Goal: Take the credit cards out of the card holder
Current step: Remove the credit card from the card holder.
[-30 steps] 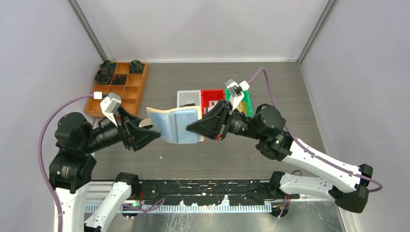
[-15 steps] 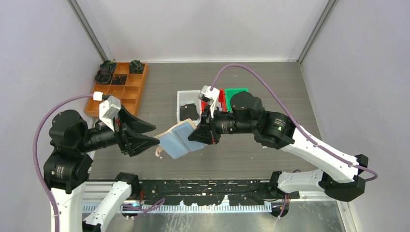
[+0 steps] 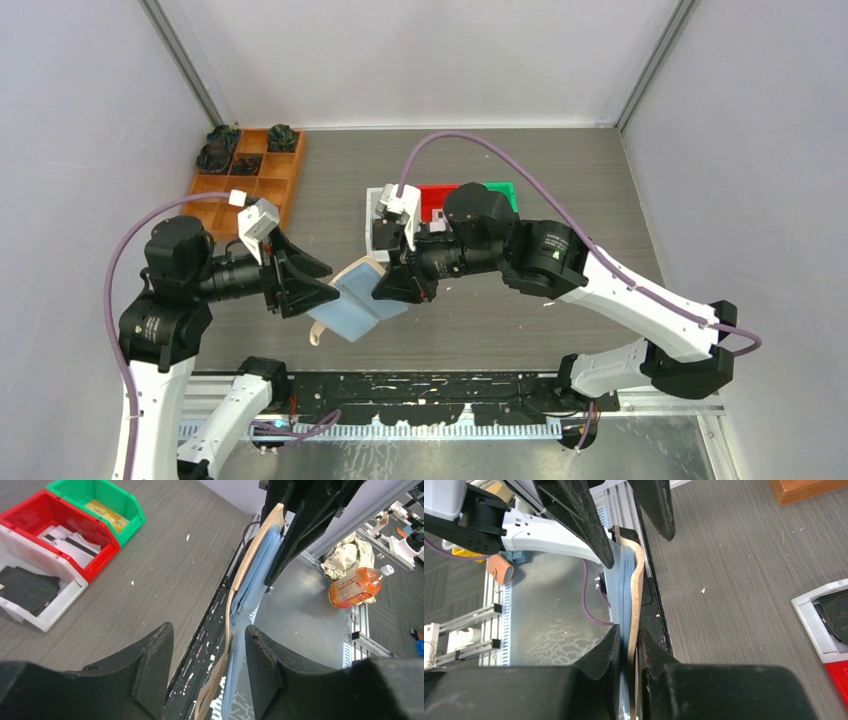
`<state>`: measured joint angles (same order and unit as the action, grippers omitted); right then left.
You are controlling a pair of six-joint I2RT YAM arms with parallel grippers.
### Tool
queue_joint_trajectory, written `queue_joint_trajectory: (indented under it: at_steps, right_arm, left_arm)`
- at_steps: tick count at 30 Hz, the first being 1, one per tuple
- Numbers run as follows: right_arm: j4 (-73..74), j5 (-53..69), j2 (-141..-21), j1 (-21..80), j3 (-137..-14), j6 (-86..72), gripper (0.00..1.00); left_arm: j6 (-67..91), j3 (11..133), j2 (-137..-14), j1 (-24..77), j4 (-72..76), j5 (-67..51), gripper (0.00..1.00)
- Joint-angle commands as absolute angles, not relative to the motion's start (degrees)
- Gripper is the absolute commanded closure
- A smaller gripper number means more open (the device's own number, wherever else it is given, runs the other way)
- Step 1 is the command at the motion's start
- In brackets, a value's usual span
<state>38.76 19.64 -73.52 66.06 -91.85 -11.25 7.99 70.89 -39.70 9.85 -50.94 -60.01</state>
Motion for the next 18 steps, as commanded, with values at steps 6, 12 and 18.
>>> queue_joint_trajectory:
  at_steps: [6, 12, 18]
  right_arm:
    - [35.84, 18.36, -74.1, 67.32, -96.25, -8.7, 0.99]
    - [32.29, 17.37, -74.37, 67.94, -95.1, -9.5, 0.99]
    - [24.99, 21.5, -73.63, 68.35, -91.05, -14.73, 0.71]
  left_arm:
    - [4.46, 68.41, -39.63, 9.67, -56.7, -63.67, 0.56]
    - [6.5, 66.16, -38.67, 9.71, -54.74, -62.06, 0.67]
    - [11.93, 65.01, -38.78, 9.67, -48.35, -60.5, 0.84]
